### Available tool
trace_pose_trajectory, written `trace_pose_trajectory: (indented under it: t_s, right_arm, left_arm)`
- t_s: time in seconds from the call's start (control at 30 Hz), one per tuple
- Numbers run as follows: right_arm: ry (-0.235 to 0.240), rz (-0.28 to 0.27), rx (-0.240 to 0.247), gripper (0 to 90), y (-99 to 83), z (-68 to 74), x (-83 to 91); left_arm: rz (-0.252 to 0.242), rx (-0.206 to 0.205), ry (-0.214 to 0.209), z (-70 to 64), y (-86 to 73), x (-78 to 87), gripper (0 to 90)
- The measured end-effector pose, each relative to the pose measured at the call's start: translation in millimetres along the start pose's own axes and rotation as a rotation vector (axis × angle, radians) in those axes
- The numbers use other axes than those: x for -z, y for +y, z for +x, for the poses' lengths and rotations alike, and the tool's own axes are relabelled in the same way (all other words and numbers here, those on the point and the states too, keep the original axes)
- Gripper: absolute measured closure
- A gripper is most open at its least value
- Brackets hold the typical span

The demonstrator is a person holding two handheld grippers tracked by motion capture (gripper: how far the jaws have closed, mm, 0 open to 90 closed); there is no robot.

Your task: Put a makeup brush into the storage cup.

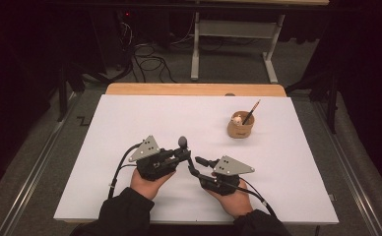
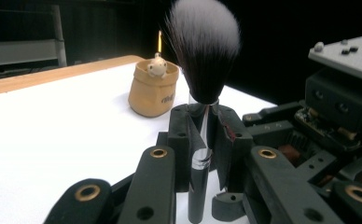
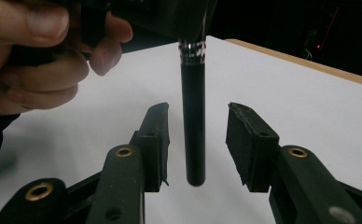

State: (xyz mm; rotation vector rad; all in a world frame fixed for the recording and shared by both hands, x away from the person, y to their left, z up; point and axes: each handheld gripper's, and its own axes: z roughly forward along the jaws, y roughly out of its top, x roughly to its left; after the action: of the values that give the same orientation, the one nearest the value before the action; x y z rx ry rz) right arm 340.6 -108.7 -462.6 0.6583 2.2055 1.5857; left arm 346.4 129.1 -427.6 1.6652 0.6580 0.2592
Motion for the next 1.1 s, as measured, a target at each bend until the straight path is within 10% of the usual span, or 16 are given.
trace_pose_trajectory:
  t_s: [1.1]
  right_arm:
    - [-0.025, -0.043, 0.014, 76.1, 4.3, 6.2, 1.7]
  left_arm:
    - [0.041, -0.022, -0.011, -8.4, -4.8, -8.8, 78.4]
